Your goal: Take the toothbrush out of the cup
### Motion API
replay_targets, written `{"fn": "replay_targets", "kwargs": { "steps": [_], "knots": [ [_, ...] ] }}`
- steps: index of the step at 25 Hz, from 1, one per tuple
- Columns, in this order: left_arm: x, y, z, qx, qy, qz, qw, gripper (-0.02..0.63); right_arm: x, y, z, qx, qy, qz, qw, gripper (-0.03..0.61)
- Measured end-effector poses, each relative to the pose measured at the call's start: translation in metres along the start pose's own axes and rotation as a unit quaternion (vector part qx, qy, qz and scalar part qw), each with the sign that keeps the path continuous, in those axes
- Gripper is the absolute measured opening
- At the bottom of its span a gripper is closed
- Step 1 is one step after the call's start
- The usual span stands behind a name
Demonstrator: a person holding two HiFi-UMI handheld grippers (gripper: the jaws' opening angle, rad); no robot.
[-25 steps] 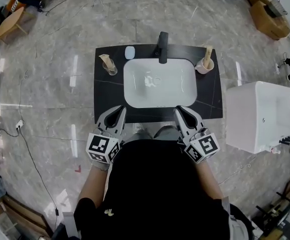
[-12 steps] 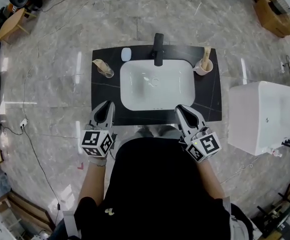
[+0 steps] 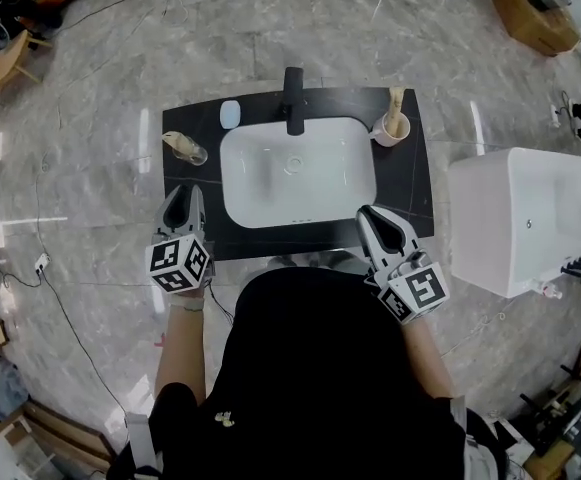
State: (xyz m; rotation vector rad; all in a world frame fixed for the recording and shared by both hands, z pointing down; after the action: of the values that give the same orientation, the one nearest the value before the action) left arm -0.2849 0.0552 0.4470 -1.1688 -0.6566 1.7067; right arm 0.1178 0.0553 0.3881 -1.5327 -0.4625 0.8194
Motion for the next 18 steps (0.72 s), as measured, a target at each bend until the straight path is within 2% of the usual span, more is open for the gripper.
{"fn": "replay_targets", "kwargs": {
  "steps": [5,10,15,18],
  "knots": [
    [-0.035,0.002,0.020,-0.001,0.034,-0.003,0.9994,0.135,0.016,-0.001,-0.014,-0.004,-0.048,0.010,0.999,0.044],
    [-0.063,0.005,0.042,0.000,0.061,-0.004,0.9982,0.144,0.026,0.000,-0.017,-0.007,-0.081,0.024,0.996,0.044],
    [-0.091,0.004,0.059,-0.018,0.073,0.011,0.9971,0.159,0.032,0.001,-0.012,-0.017,-0.108,0.025,0.994,0.044],
    [-0.104,0.004,0.066,-0.025,0.084,0.011,0.9961,0.160,0.041,-0.002,-0.013,-0.004,-0.129,0.045,0.991,0.044]
  ]
}}
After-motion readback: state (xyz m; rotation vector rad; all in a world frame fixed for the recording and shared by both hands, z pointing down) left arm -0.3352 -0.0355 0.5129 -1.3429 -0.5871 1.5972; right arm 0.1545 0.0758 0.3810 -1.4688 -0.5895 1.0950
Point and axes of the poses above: the fingertips, and each gripper's own axes: x backward along the fingers, z to its left, y out of its top, the point moved 10 cm from there along x, backward along the fingers, and after that the axes turned 15 degrees about x, right-handed, at the moved point
